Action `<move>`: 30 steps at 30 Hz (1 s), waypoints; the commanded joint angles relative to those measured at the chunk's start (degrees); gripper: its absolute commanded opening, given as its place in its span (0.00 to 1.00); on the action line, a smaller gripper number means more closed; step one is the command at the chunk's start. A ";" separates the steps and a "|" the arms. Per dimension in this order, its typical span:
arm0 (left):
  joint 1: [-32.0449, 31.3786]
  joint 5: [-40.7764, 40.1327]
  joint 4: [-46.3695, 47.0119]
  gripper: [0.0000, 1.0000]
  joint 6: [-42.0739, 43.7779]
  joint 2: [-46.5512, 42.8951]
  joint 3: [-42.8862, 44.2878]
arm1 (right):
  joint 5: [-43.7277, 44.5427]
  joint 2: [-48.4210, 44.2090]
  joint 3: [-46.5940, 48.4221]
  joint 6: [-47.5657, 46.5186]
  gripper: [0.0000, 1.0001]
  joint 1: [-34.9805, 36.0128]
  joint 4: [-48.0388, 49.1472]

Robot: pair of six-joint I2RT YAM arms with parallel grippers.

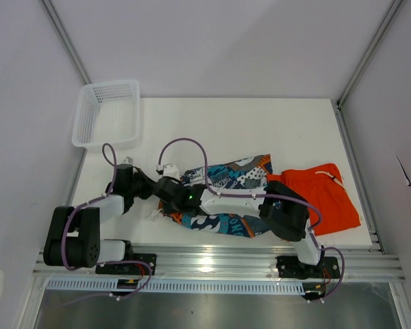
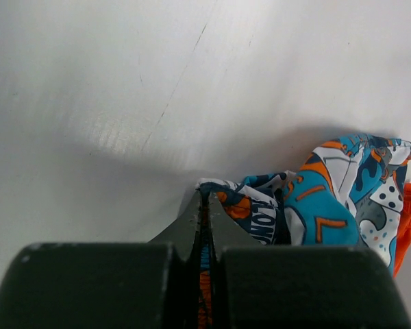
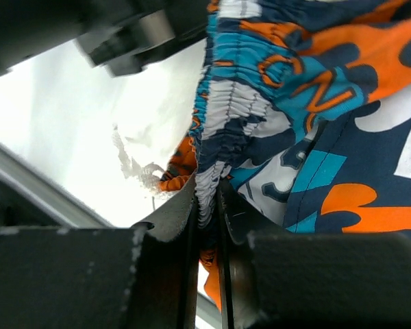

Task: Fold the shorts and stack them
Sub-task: Fold the shorts

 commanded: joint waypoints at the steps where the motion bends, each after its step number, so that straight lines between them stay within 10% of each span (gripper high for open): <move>1: 0.35 -2.10 2.56 0.00 -0.76 -1.85 -0.56 | 1.61 -0.89 3.94 -0.88 0.13 2.18 -2.24; 17: 1.49 -2.54 2.73 0.00 -1.73 -2.91 -1.70 | 3.27 7.03 7.98 6.33 0.66 2.71 -10.42; 30: 3.95 -0.52 1.85 0.00 -1.46 -2.29 -0.82 | 8.20 -8.17 -1.41 2.03 0.64 2.63 -2.08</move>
